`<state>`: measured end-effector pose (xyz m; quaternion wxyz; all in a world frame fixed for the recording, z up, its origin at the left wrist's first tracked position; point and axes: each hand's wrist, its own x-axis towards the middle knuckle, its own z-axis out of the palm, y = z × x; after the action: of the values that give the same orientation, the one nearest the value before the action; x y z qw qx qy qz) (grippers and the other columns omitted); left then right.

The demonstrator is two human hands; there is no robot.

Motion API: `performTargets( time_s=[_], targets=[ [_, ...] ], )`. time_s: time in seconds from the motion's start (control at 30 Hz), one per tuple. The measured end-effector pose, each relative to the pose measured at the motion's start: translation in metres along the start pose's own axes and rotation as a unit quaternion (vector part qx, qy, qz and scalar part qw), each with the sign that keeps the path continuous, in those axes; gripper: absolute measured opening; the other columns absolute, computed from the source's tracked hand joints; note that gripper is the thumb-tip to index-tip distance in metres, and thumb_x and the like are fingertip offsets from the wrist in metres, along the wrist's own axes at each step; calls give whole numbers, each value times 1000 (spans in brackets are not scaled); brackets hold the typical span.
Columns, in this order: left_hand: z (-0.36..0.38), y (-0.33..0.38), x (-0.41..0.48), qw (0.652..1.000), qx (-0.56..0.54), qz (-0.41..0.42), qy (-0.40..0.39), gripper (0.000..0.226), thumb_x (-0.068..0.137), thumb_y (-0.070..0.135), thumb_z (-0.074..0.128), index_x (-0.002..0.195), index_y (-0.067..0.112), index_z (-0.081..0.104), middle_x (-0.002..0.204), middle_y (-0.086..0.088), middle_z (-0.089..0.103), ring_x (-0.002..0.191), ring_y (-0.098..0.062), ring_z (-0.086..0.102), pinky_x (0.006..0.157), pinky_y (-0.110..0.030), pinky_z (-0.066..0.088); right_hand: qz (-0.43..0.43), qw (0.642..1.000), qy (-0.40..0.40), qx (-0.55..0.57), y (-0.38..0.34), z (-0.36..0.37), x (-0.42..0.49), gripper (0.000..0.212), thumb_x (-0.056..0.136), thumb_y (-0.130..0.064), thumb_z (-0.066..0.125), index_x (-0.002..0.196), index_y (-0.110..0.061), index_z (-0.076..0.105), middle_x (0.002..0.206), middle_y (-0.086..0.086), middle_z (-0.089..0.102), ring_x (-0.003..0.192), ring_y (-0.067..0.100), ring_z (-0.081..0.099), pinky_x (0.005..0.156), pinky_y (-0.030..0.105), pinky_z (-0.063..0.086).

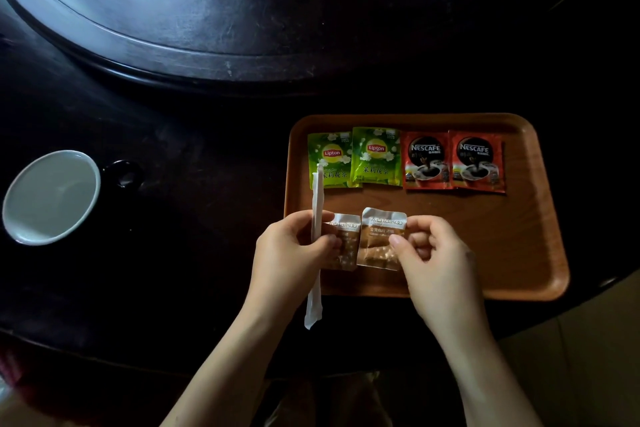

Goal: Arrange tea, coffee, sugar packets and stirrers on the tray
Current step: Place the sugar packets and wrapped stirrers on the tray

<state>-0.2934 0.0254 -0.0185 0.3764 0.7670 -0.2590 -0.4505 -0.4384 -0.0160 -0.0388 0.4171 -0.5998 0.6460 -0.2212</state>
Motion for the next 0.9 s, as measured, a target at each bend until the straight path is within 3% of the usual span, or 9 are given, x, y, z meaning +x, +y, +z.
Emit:
performTargets(
  time_s=[0.1,0.2,0.33,0.43,0.53,0.6,0.67,0.77,0.9],
  targets=[
    [0,-1,0,1000,-3,2,-4,28,76,5,67,77,32,67,82,0,75,81,-14,72,79,-37,58,-20,999,5,-50,0,6,-1,22,81,-15,64,102,-12,59,70,-13,50,64,2,49,52,8,36],
    [0,-3,2,1000,-2,1,-8,27,76,5,68,79,31,66,85,-1,75,84,-15,71,79,-36,58,-41,994,29,-93,-2,12,-2,24,81,-15,64,103,-10,58,70,-9,49,64,9,49,53,9,34],
    [-1,-1,3,1000,2,-4,-18,23,78,11,68,93,28,66,88,2,73,86,-13,70,76,-29,57,-45,991,42,-115,-4,13,-4,24,82,-16,63,104,-12,54,88,-4,48,71,12,51,53,8,31],
    [-4,3,-1,1000,-12,5,-20,20,81,15,65,98,26,66,84,2,74,81,-10,71,73,-25,56,-49,991,43,-118,-7,12,-4,30,82,-17,62,110,-13,52,98,-2,48,76,13,54,58,10,39],
    [-5,8,-2,996,-78,-7,-42,21,84,9,60,91,28,64,78,0,74,74,-8,72,67,-21,55,-84,990,52,-100,-10,7,-7,30,82,-18,62,110,-11,54,97,-2,49,70,7,53,58,9,42],
    [-3,11,-2,982,-167,-36,-74,20,83,5,60,97,18,65,76,-2,76,72,-11,72,62,-20,56,-103,992,34,-69,-13,3,-10,24,83,-22,60,105,-13,58,91,-6,52,66,0,51,54,9,45],
    [3,14,-3,956,-266,-64,-105,25,76,5,63,100,9,65,77,-5,76,71,-15,72,62,-24,58,-74,996,-46,-6,-15,0,-17,19,84,-31,57,100,-20,60,88,-8,62,72,0,58,64,8,47],
    [17,23,-7,918,-363,-95,-127,36,68,8,63,104,2,63,75,-7,74,65,-15,71,51,-22,55,-5,982,-157,100,-18,-2,-27,15,83,-37,57,91,-27,64,81,-8,72,76,1,67,64,16,53],
    [34,30,-10,898,-412,-96,-120,27,78,-3,56,104,4,60,81,-8,76,75,-16,73,54,-23,57,-5,990,-76,118,-10,-13,-24,10,83,-26,61,74,-26,65,74,-13,72,61,0,64,53,14,47]
  ],
)
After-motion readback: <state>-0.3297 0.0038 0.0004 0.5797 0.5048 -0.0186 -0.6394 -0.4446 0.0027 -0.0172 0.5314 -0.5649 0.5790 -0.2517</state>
